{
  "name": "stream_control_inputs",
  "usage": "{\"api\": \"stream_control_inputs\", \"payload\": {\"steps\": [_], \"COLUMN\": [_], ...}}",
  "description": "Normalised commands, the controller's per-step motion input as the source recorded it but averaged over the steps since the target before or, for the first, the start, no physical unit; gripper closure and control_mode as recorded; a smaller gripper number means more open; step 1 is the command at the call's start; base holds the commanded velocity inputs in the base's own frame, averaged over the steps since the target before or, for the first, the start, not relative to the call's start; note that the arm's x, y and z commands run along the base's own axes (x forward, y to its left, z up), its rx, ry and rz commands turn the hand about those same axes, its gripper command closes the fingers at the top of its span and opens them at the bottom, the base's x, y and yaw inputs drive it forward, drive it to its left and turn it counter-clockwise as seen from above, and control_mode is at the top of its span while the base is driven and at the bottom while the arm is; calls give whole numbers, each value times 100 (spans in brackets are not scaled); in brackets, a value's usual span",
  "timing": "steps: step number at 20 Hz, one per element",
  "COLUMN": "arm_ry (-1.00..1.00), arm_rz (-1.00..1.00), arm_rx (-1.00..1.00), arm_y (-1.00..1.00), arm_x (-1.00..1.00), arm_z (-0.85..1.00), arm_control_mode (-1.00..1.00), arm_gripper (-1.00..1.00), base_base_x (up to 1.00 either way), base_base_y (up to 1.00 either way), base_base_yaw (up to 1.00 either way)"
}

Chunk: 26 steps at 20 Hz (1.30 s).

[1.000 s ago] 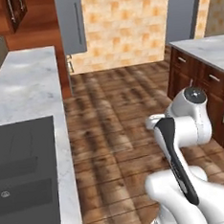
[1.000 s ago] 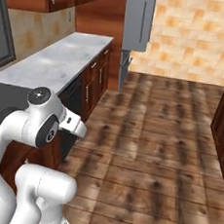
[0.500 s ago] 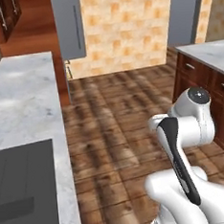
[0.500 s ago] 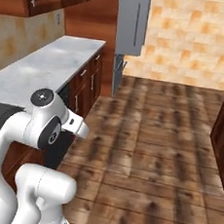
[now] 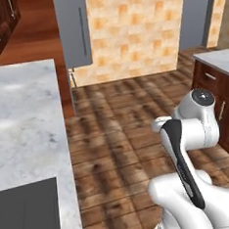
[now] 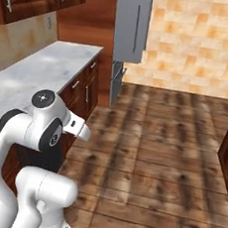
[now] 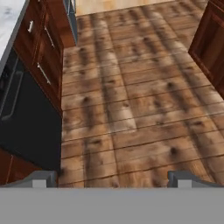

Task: Pick the egg and butter from the fridge and place them by the bowl for mixing.

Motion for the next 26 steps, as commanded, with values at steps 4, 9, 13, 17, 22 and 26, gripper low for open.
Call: {"api": "stream_control_inputs", "payload": {"steps": [4,9,13,17,22,26], "arm_ry": [0,0,0,0,0,0], "arm_rz": [0,0,0,0,0,0], "arm_rx": [0,0,0,0,0,0], "arm_y": [0,0,0,0,0,0], "arm_x": [0,0,0,0,0,0], "arm_z": [0,0,0,0,0,0], "arm_control_mode": [100,100,100,100,100,100], "arm_gripper": [-100,-100,-100,-100,-100,-100], "base_base_x": [74,54,41,63,81,88], "base_base_y": [-20,-17,-6,-3,-8,-11], "base_base_yaw": [0,-15,-36,-16,0,1]}}
